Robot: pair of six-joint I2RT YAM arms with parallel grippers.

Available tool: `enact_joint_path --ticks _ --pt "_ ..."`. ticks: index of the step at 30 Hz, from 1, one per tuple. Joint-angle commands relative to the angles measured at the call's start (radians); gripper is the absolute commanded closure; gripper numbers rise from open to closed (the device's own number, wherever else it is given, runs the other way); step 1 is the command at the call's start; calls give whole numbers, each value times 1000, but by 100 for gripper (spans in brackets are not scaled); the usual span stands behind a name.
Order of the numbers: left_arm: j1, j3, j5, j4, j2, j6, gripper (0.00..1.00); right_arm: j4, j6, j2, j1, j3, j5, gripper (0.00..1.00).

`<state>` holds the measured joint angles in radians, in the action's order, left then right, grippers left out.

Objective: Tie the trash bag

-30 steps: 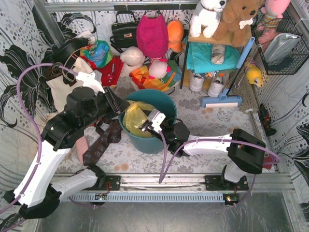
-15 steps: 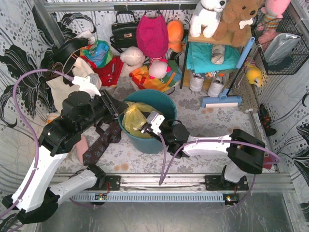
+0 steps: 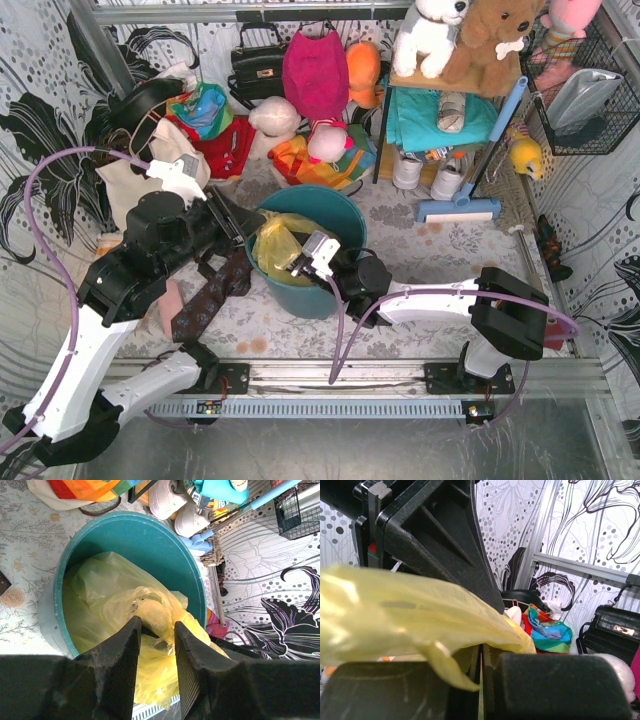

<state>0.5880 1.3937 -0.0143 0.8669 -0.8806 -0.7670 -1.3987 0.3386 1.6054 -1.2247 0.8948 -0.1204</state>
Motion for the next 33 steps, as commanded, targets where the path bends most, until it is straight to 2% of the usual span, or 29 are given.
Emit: enact_joint_path --ticks 1,10,13,20,28,29,33 --pt "22 8 164 81 6 -33 60 -2 24 28 14 47 -54 100" --pt "22 127 53 190 -3 30 55 7 25 21 13 46 -51 100" --pt "23 112 45 197 -2 48 54 5 22 21 14 44 -49 100" --pt "22 -16 46 3 33 96 50 0 15 20 14 38 -47 100" --pt "23 -71 15 -128 60 195 45 10 -1 27 14 49 -31 100" --pt "23 -82 36 -144 65 198 49 9 -1 27 14 51 -31 100" --pt "23 -120 149 -166 81 191 87 10 5 37 14 63 -39 100"
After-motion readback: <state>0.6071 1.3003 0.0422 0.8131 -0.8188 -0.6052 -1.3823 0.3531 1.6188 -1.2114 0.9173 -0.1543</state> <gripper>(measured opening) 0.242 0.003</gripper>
